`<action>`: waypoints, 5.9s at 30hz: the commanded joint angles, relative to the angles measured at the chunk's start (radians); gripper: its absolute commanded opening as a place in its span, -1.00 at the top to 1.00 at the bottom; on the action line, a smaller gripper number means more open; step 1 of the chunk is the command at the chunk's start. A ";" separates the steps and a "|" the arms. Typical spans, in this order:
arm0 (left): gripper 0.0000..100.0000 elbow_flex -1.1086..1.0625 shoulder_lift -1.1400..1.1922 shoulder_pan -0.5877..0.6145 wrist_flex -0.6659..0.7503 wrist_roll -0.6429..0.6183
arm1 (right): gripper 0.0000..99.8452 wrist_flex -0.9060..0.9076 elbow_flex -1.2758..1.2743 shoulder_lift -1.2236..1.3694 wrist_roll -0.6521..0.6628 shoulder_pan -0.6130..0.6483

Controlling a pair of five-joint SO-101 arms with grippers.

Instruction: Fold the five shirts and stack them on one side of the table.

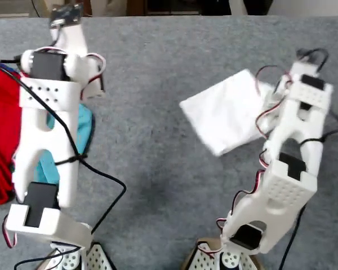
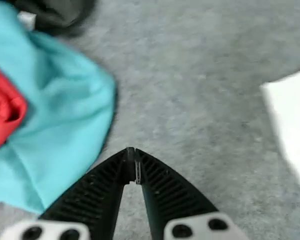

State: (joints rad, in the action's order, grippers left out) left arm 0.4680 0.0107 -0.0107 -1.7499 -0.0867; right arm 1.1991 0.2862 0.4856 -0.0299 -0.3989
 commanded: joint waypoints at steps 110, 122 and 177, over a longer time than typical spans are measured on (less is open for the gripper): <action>0.38 -0.804 -0.805 -0.723 0.155 -0.043 | 0.60 0.588 0.782 0.041 0.324 -0.186; 0.37 -0.555 -0.794 0.367 -0.002 -0.061 | 0.60 0.588 0.659 -0.061 0.324 0.392; 0.37 -1.008 -0.797 1.096 0.353 0.199 | 0.99 0.588 0.165 0.200 0.516 0.363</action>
State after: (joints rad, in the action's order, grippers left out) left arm -0.5447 -0.7810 1.0848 -1.4400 0.1066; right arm 1.7637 0.5178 0.8216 0.4396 0.0338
